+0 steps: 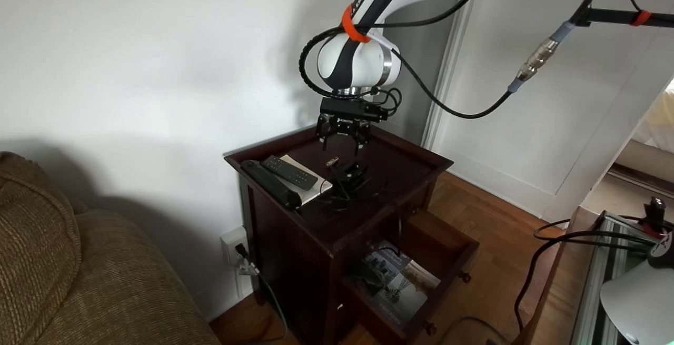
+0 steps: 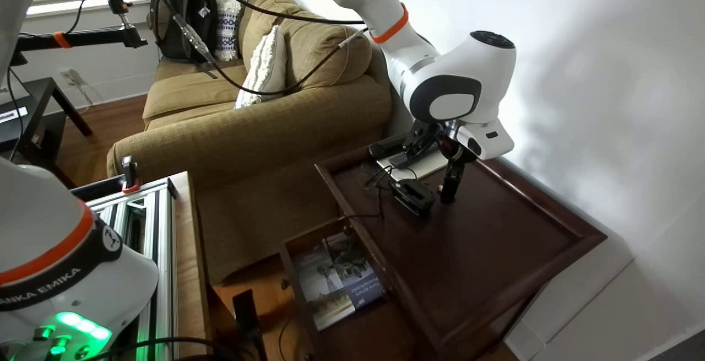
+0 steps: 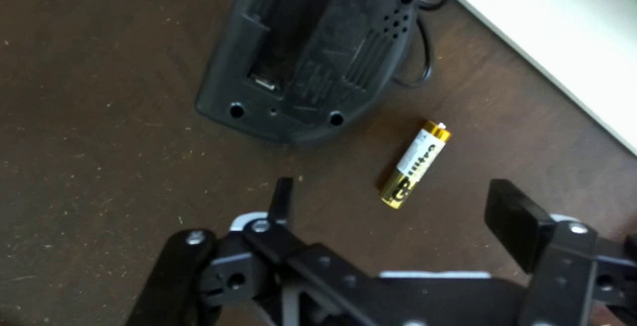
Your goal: Place the battery on top of the black object
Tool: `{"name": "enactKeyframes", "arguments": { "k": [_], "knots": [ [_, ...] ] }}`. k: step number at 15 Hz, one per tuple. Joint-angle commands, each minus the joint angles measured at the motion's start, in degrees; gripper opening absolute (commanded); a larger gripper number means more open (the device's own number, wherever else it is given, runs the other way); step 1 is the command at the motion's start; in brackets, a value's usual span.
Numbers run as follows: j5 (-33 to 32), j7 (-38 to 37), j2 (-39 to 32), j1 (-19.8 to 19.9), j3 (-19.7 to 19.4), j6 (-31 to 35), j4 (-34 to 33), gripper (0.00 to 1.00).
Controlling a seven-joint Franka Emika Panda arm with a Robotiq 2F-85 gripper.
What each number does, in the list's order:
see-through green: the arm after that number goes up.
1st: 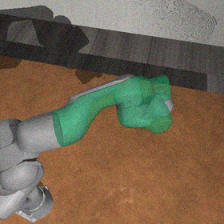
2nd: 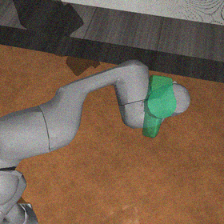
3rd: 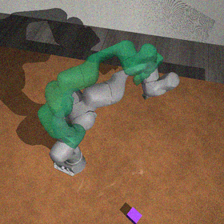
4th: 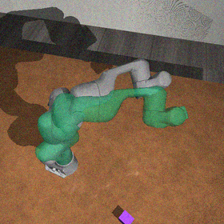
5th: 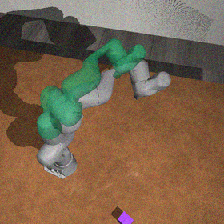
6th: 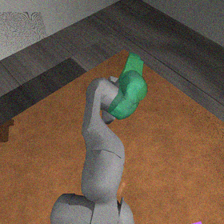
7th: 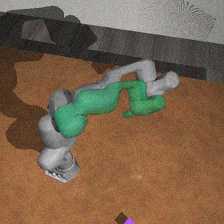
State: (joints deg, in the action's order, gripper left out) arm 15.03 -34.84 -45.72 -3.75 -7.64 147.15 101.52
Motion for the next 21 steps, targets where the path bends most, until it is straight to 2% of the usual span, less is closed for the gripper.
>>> {"name": "enactKeyframes", "arguments": {
  "k": [1,3,4,5,6,7,8,10,11,14,15,16,18,21],
  "knots": [
    [-0.65,-2.59,-4.61,-0.36,-0.47,-1.62,-5.45,1.0],
    [-0.17,-2.8,-5.19,-0.13,0.12,-1.76,-6.32,1.0],
    [-0.28,-3.07,-5.41,-0.32,0.08,-1.61,-6.65,0.9],
    [-0.37,-3.23,-5.75,-0.4,0.06,-1.69,-7.05,0.74],
    [-0.44,-3.45,-5.93,-0.45,0.06,-2.05,-7.32,0.66],
    [-0.2,-3.55,-5.92,-0.28,0.37,-2.44,-7.51,0.67],
    [-0.13,-3.81,-6.02,-0.23,0.44,-2.73,-7.69,0.53],
    [0.13,-4.64,-6.13,-0.09,0.57,-4.03,-8.03,0.49],
    [0.15,-5.35,-6.23,-0.14,0.49,-4.63,-8.18,0.69],
    [0.4,-6.59,-6.72,0.32,0.89,-6.25,-8.98,0.83],
    [0.4,-6.87,-6.86,0.41,0.97,-6.61,-9.2,0.76],
    [0.39,-7.09,-7.01,0.49,1.07,-6.85,-9.4,0.55],
    [0.34,-7.17,-7.37,0.62,1.2,-7.03,-9.76,0.49],
    [0.25,-7.44,-8.12,0.72,1.27,-7.18,-10.5,0.24]
  ]
}}
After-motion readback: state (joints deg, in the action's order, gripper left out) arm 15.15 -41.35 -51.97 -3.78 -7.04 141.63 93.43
